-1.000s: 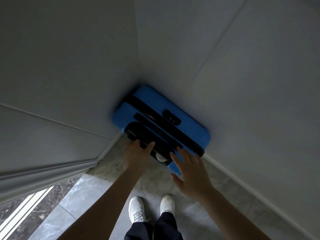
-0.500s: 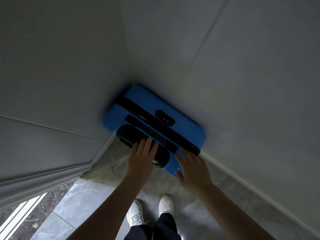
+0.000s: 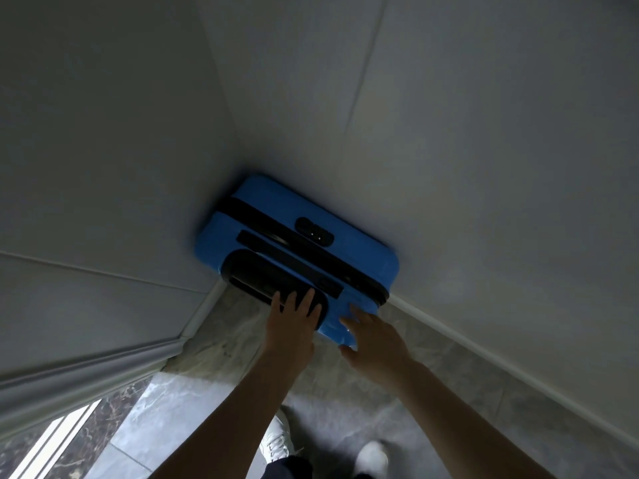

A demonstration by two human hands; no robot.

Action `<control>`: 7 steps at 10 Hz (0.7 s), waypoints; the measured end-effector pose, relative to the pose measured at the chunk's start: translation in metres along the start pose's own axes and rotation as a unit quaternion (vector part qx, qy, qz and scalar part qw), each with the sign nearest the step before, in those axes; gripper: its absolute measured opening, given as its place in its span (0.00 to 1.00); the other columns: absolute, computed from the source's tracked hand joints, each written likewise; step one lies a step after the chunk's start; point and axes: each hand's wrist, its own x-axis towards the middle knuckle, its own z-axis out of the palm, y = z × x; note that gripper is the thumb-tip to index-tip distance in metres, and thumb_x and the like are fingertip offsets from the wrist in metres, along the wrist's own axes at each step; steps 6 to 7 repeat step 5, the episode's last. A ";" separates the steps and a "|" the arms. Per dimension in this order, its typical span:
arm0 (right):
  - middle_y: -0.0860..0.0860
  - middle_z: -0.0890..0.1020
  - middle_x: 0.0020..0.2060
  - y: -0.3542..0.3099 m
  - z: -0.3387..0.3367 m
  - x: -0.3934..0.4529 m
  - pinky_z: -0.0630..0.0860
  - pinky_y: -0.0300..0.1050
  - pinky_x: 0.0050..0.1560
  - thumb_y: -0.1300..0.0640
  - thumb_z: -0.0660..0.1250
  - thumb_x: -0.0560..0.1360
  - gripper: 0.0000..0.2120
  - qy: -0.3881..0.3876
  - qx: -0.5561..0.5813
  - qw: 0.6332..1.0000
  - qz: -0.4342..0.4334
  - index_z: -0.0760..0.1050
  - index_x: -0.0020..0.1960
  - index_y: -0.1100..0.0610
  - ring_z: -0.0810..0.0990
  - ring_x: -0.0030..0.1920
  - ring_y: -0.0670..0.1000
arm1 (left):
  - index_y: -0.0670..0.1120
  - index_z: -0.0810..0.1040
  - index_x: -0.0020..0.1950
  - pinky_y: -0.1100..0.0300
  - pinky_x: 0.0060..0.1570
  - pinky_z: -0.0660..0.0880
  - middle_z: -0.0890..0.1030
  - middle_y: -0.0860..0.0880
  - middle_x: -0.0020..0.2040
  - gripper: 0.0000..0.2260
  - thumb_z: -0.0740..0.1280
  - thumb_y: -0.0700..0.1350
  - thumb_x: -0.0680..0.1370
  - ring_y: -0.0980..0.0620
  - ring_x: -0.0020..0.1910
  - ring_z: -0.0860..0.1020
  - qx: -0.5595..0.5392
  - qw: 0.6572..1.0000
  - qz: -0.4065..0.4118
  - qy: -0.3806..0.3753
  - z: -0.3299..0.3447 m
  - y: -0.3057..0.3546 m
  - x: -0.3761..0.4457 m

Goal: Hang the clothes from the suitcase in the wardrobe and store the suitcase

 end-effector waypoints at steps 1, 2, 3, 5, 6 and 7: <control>0.47 0.66 0.71 0.003 0.001 -0.008 0.66 0.43 0.66 0.48 0.62 0.77 0.26 -0.019 0.230 0.972 0.050 0.61 0.72 0.49 0.66 0.70 0.49 | 0.48 0.48 0.77 0.48 0.73 0.50 0.44 0.47 0.78 0.33 0.59 0.58 0.78 0.43 0.76 0.50 -0.040 0.999 -0.012 -0.012 0.002 0.007 0.001; 0.48 0.72 0.66 0.008 0.000 -0.014 0.67 0.39 0.61 0.52 0.65 0.76 0.23 -0.049 0.457 0.883 0.092 0.65 0.70 0.49 0.70 0.66 0.46 | 0.49 0.46 0.77 0.51 0.72 0.56 0.42 0.49 0.78 0.34 0.59 0.58 0.77 0.45 0.76 0.49 -0.046 0.999 -0.011 -0.014 0.002 0.010 -0.004; 0.49 0.76 0.60 0.011 -0.005 -0.022 0.71 0.29 0.49 0.59 0.63 0.77 0.16 -0.047 0.560 0.822 0.091 0.70 0.64 0.52 0.75 0.55 0.42 | 0.50 0.45 0.77 0.52 0.69 0.62 0.41 0.50 0.78 0.35 0.60 0.57 0.77 0.46 0.76 0.48 -0.064 0.997 -0.026 -0.033 0.004 0.013 -0.005; 0.50 0.84 0.44 0.031 -0.013 -0.038 0.77 0.44 0.47 0.54 0.63 0.76 0.07 0.087 0.658 0.738 0.124 0.78 0.50 0.53 0.83 0.44 0.49 | 0.51 0.46 0.77 0.49 0.67 0.63 0.42 0.51 0.78 0.33 0.60 0.56 0.77 0.47 0.76 0.49 -0.065 0.996 -0.035 -0.050 -0.004 0.012 -0.001; 0.50 0.84 0.44 0.031 -0.013 -0.038 0.77 0.44 0.47 0.54 0.63 0.76 0.07 0.087 0.658 0.738 0.124 0.78 0.50 0.53 0.83 0.44 0.49 | 0.51 0.46 0.77 0.49 0.67 0.63 0.42 0.51 0.78 0.33 0.60 0.56 0.77 0.47 0.76 0.49 -0.065 0.996 -0.035 -0.050 -0.004 0.012 -0.001; 0.50 0.84 0.44 0.031 -0.013 -0.038 0.77 0.44 0.47 0.54 0.63 0.76 0.07 0.087 0.658 0.738 0.124 0.78 0.50 0.53 0.83 0.44 0.49 | 0.51 0.46 0.77 0.49 0.67 0.63 0.42 0.51 0.78 0.33 0.60 0.56 0.77 0.47 0.76 0.49 -0.065 0.996 -0.035 -0.050 -0.004 0.012 -0.001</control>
